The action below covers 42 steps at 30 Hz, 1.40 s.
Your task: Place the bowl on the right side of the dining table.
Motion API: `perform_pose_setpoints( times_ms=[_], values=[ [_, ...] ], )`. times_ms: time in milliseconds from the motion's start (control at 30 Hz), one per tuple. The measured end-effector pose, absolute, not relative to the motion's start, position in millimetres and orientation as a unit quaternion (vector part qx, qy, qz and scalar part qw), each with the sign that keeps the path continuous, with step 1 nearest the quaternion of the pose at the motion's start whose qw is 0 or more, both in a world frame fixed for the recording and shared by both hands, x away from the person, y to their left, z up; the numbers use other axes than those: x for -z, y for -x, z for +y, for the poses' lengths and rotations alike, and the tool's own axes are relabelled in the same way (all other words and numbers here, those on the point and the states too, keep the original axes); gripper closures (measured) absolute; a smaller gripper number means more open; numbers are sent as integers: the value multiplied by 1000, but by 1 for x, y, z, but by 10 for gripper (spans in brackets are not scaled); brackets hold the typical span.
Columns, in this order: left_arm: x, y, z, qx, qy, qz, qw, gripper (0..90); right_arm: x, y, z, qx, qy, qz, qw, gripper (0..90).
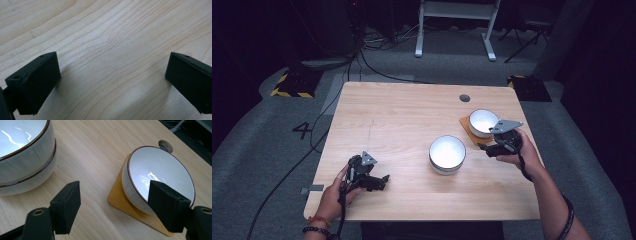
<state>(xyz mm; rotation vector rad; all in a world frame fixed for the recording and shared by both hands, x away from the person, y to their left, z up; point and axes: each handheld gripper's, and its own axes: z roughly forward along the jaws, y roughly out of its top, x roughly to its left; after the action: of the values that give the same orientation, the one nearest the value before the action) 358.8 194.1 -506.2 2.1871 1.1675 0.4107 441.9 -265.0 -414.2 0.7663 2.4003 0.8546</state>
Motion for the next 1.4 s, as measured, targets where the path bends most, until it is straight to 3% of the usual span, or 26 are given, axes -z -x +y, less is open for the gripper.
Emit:
perform_pose_setpoints(
  times_ms=[1400],
  values=[
    [507,-359,194,-152,-828,442,310,0,432,-397,-283,-311,-264,882,235,231]
  ],
)
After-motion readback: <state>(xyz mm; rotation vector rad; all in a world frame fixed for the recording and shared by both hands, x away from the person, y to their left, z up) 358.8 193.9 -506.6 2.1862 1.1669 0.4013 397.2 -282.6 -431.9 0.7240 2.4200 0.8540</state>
